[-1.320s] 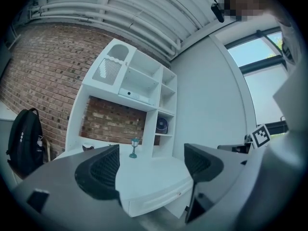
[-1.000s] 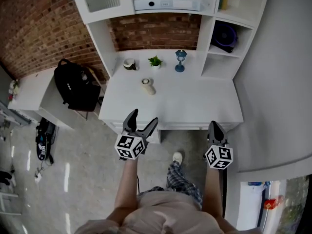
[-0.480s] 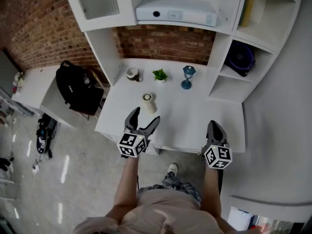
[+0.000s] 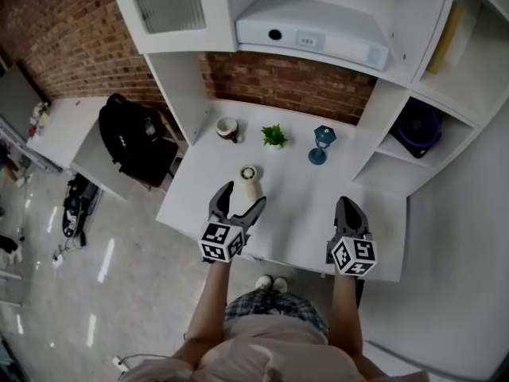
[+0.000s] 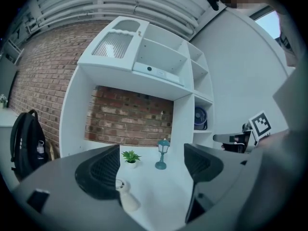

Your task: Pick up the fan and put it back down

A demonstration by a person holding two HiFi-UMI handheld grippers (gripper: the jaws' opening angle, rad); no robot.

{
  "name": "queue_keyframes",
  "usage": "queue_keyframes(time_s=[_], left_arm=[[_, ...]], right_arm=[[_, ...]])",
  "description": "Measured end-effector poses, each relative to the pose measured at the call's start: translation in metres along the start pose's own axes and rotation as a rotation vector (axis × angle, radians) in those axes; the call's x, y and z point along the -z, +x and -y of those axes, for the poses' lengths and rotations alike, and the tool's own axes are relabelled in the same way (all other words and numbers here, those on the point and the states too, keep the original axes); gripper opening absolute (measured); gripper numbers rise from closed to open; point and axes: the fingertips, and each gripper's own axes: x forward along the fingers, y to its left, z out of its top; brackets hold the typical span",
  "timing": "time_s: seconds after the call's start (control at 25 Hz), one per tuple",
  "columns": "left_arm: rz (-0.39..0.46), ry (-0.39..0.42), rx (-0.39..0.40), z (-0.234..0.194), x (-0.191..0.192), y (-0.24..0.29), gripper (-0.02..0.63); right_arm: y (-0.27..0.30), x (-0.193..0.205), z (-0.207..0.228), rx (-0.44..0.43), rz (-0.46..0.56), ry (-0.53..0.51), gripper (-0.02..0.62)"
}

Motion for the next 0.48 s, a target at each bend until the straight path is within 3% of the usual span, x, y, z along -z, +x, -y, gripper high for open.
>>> queue_keyframes(time_s=[0.48], left_arm=[[-0.136, -0.037, -0.087, -0.043, 0.044, 0.060, 0.399]], right_arm=[[0.095, 0.025, -0.032, -0.146, -0.089, -0.056, 0.015]])
